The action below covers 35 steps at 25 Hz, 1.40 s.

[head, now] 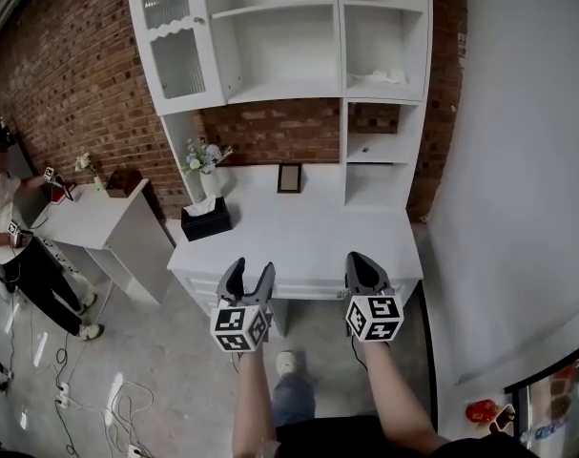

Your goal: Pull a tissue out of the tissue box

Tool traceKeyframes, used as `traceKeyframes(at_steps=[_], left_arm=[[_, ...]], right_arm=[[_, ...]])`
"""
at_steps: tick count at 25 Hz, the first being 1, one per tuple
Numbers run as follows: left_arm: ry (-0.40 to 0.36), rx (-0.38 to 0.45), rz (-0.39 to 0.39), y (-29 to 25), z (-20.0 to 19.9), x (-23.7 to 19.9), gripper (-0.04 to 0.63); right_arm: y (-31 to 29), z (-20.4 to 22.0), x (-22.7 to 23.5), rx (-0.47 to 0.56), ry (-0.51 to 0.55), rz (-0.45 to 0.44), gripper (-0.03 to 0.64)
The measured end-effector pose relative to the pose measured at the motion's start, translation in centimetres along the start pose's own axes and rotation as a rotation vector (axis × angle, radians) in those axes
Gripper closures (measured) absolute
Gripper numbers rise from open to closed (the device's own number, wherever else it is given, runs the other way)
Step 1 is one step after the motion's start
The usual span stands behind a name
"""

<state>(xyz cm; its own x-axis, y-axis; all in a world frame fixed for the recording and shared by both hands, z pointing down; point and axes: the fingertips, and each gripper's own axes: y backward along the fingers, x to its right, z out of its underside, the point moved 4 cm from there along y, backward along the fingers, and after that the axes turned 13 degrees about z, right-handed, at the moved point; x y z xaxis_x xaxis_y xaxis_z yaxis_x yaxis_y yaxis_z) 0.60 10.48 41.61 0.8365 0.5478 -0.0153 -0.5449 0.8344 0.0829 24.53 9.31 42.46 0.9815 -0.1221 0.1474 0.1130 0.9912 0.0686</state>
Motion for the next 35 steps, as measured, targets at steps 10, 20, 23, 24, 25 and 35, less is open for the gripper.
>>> traceKeyframes(at_steps=[10,20,23,24,25,35], left_arm=[[0.047,-0.052,0.014,-8.8,3.3,-10.9,0.348],[0.072,-0.111,0.048,-19.6,5.9,-23.9,0.348],[0.076,-0.126,0.064,-22.0,6.3,-26.8,0.348],[0.076,-0.131,0.070,-22.7,6.5,-27.6,0.348],[0.076,-0.138,0.078,-23.4,6.7,-28.3,0.348],[0.111,-0.164,0.095,-27.0,8.2,-32.4,0.348]], right_arm=[[-13.4,3.7,-3.5,-0.061,0.011,-0.003,0.618],[-30.0,6.9,-7.6,-0.123,0.014,0.010,0.618],[-33.7,7.7,-8.6,-0.138,0.015,0.019,0.618],[-34.7,8.0,-8.8,-0.143,0.015,0.023,0.618],[-35.6,8.3,-9.0,-0.147,0.015,0.028,0.618],[-40.8,9.5,-9.9,-0.180,0.014,0.054,0.618]])
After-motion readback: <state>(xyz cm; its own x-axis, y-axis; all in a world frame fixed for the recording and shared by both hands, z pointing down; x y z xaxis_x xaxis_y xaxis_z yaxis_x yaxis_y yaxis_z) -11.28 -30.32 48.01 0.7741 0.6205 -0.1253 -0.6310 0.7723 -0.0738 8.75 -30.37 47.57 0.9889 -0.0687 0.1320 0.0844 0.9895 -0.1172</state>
